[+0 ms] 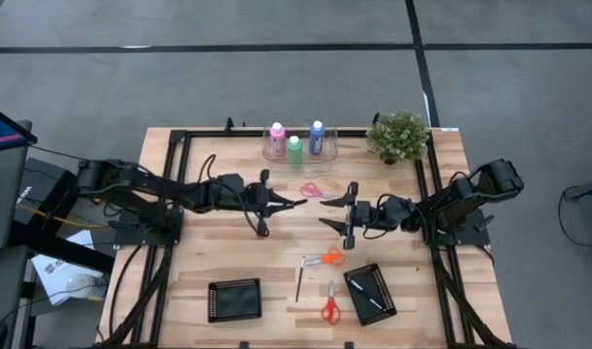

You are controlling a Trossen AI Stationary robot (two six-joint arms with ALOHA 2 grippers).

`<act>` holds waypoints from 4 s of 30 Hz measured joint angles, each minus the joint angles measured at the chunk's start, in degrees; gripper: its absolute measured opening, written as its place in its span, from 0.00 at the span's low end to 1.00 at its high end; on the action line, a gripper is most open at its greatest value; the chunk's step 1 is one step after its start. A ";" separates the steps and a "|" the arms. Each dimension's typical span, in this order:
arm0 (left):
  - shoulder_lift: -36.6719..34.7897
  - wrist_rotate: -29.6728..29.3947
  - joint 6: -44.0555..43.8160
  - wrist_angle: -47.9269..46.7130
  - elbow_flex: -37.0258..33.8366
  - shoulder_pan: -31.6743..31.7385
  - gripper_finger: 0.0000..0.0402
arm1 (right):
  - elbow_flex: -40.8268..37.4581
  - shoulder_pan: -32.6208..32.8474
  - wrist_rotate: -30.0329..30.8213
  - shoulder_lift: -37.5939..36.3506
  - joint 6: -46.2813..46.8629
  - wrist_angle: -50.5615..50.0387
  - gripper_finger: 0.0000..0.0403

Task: Pick & Place Paint Supplies
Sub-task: Put the black paint brush into the right black bin

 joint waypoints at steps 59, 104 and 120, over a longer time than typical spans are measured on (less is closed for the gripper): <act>15.42 5.38 -1.03 16.00 9.63 0.24 0.01 | 2.34 -6.70 -10.05 -0.02 -1.25 0.19 0.00; 15.48 6.49 -2.79 10.52 9.56 1.11 0.00 | 4.21 -7.71 -10.45 -0.09 0.58 -13.27 0.22; 12.68 5.52 -1.73 2.97 9.61 1.18 0.00 | 12.48 -7.55 -10.44 -0.05 1.33 -33.07 0.51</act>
